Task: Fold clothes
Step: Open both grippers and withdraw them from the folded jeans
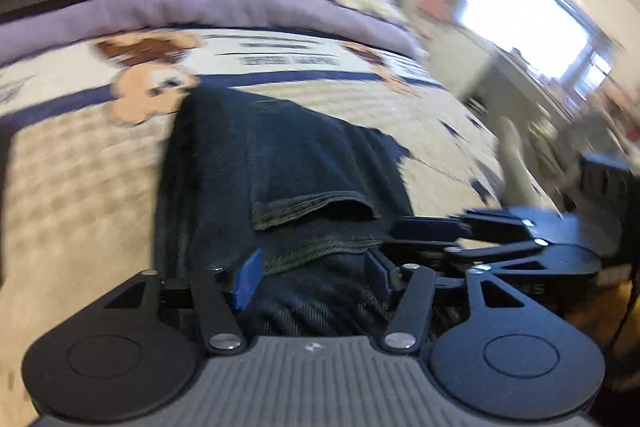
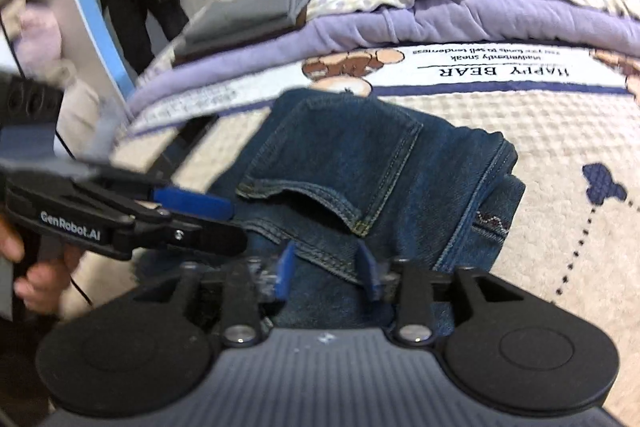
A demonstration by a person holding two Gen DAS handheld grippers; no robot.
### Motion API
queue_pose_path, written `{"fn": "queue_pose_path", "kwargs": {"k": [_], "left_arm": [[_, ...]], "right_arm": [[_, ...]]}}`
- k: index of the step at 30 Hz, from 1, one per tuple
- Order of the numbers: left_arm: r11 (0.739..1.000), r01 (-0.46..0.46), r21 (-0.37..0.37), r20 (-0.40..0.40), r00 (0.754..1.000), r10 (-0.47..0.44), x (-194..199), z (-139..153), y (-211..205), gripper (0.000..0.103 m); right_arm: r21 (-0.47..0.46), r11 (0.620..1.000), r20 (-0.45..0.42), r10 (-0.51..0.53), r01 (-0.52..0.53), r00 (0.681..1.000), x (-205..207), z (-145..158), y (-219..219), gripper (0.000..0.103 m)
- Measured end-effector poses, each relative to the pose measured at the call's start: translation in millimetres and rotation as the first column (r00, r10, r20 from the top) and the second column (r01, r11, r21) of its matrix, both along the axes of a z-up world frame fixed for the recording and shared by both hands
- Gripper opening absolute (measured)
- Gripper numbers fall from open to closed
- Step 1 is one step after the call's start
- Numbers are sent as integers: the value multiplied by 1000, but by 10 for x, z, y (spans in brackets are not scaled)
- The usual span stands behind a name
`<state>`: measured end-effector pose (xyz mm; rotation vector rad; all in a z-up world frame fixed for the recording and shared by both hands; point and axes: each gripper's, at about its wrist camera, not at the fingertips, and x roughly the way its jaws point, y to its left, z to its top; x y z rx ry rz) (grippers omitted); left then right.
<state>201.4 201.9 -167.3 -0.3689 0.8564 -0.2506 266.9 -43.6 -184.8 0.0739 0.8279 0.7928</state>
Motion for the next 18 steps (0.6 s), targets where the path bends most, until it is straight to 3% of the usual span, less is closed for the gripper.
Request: {"fn": "queue_pose_path", "kwargs": {"k": [3,4,8,15,18], "left_arm": [[993,-115,9,-36,993,115,-154,138,-10,76],[977,-214,1,-99,972,213,-232,173,6,77],[922,-375,-100,-247,907,342,-371,134,82,77],[889,-457,11,-305,845,438,-407,46,-85,78],[890,-446,99,-284,844,454,-413,97,-224,80]], "right_arm": [[45,998,-25,-32,33,999,32,95,-131,59],[44,998,-23,-43,44,999,40,116,-167,60],[48,992,-33,-112,113,993,114,135,-352,64],[34,971,-114,-230,236,966,230,-27,-687,64],[-19,968,-109,-249,249,962,150,20,-713,64]]}}
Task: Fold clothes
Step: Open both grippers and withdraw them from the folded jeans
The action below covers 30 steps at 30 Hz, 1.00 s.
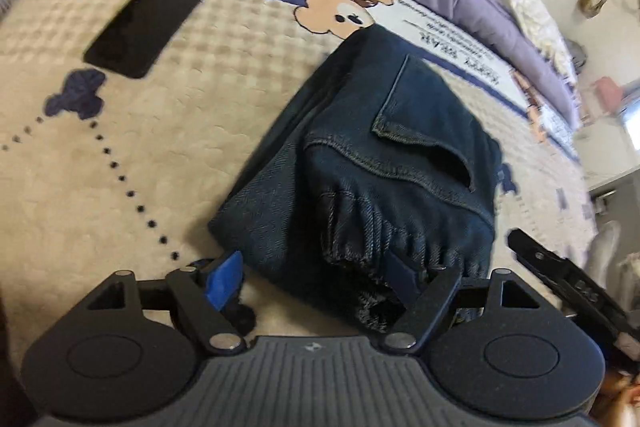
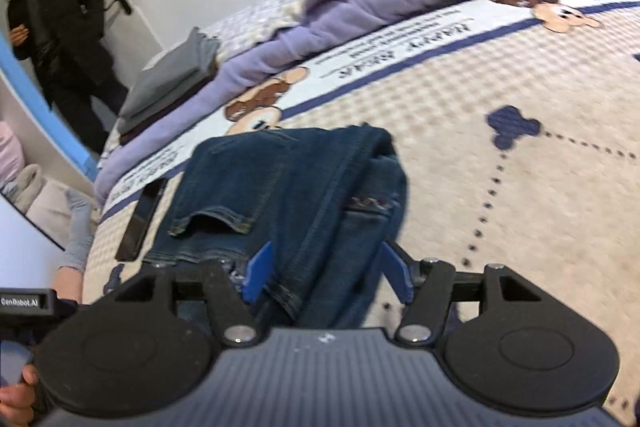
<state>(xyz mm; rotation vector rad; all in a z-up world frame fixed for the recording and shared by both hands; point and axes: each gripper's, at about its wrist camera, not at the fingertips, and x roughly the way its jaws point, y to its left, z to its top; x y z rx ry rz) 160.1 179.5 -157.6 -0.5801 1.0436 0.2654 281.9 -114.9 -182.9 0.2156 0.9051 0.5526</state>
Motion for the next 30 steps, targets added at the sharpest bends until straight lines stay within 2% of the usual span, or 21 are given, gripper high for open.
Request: {"fn": "queue_pose_path", "kwargs": {"k": [4,6,7,8,12,14,17,21,22,24,28,30], "left_arm": [[994,72,79,-33,997,-70,-38,134,-196,82],[987,117,113,-50,992,-112,-86,227,-305,87],[983,134,128,-57,990,-128,-110,266,-350,97],[974,159,160,-75,986,-149,-154,329,-414,102],[924,215,317,-92,976,-195,-349,581,-639,102],[898,233,373,-104,972,-209,-426,680,-736,102],[880,245,406,-122,969,-214,-509,783,-835,102],[877,256,407,-122,967,-226,-598,885,-929,102],[860,270,434,-124,963,-240,-640,903,-995,102],[849,285,445,-129,958,-254,-669,910,-1058,102],[862,294,413,-131,956,-263,-689,905,-1103,102],[858,304,413,-132,953,-274,-679,893,-1138,102]], "right_arm": [[-113,993,-1,-42,42,999,-256,231,51,71],[-143,988,-2,-50,49,999,-384,354,88,75],[-165,985,14,-45,46,999,-507,464,119,75],[-186,981,30,-39,44,999,-630,574,150,75],[-284,956,130,-38,74,991,-1078,990,250,82],[-329,937,139,-72,115,988,-1236,1152,289,85],[-337,928,147,-117,161,982,-1418,1312,283,85],[-337,914,161,-179,225,971,-1615,1402,256,85],[-336,914,161,-183,228,970,-1640,1401,257,85],[-338,915,157,-178,222,971,-1704,1392,276,85],[-344,914,157,-168,214,973,-1773,1403,329,85],[-353,911,165,-165,214,972,-1794,1424,346,85]]}}
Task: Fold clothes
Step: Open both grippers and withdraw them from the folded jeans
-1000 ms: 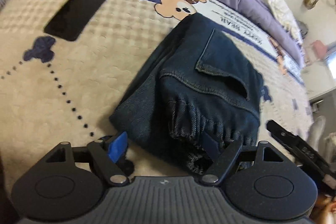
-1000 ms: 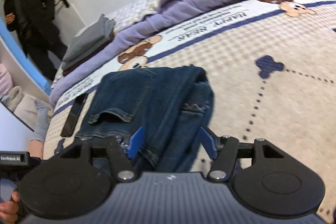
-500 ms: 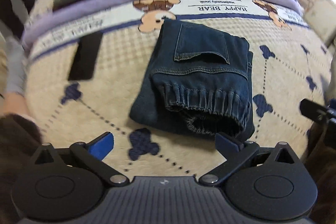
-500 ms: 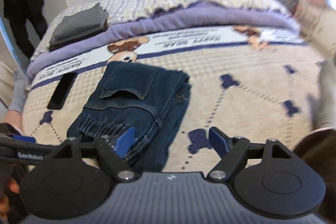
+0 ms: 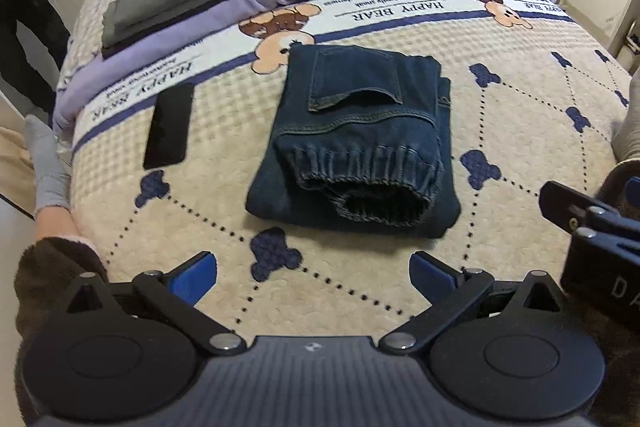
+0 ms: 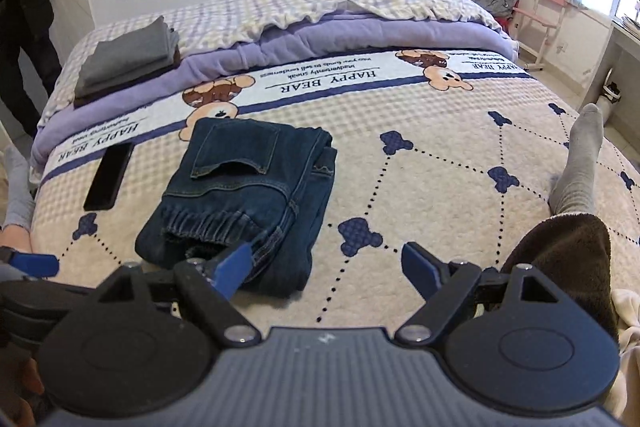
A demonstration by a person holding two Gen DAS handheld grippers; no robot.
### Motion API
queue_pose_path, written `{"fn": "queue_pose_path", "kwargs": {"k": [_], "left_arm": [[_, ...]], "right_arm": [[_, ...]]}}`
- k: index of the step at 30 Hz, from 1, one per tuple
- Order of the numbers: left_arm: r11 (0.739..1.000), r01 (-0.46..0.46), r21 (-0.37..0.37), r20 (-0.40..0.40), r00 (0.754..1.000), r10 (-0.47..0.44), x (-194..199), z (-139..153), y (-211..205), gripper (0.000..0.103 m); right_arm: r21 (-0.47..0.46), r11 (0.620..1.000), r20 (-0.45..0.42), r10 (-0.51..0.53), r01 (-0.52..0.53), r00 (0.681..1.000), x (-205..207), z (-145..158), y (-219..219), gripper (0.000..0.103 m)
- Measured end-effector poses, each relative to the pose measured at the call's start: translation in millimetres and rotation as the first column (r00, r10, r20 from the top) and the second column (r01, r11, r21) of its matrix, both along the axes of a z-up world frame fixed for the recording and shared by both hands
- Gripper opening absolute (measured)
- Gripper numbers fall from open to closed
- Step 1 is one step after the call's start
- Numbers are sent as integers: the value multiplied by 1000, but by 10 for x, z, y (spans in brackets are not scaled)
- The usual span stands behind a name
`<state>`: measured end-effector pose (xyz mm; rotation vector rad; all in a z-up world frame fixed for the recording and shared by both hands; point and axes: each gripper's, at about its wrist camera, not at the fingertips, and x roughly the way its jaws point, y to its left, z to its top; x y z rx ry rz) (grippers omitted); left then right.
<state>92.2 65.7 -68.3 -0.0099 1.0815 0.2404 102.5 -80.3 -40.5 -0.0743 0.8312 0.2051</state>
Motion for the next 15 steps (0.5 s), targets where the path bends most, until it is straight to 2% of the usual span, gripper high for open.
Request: {"fn": "queue_pose_path", "kwargs": {"k": [15], "left_arm": [[999,31,-9,0,1000,-31,36,-7,-118,102]], "right_arm": [[5,1000,-1,-7,7,1000,3,-17,20,85]]}}
